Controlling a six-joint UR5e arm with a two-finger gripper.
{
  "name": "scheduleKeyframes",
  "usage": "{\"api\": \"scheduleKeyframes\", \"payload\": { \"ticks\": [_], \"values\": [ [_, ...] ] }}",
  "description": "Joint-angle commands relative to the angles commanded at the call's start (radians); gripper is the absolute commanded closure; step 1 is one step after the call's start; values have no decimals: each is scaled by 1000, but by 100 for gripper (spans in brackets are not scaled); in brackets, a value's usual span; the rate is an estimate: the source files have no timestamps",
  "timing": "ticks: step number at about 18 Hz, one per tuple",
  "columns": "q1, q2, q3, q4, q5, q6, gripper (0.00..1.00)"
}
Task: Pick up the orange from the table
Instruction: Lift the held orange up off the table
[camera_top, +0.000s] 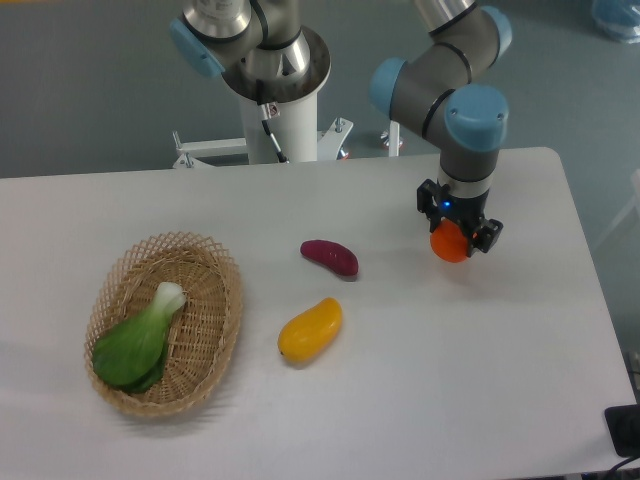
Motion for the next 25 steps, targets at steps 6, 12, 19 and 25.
{"api": "scheduleKeyframes", "payload": {
  "ticks": [6,12,19,25],
  "values": [
    [0,-5,91,-109,-57,-47,24],
    [-18,-34,169,-141,-57,-98,24],
    [-61,-103,298,-193,-29,-158,24],
    [-87,-146,377,-242,6,-212,24]
  ]
}}
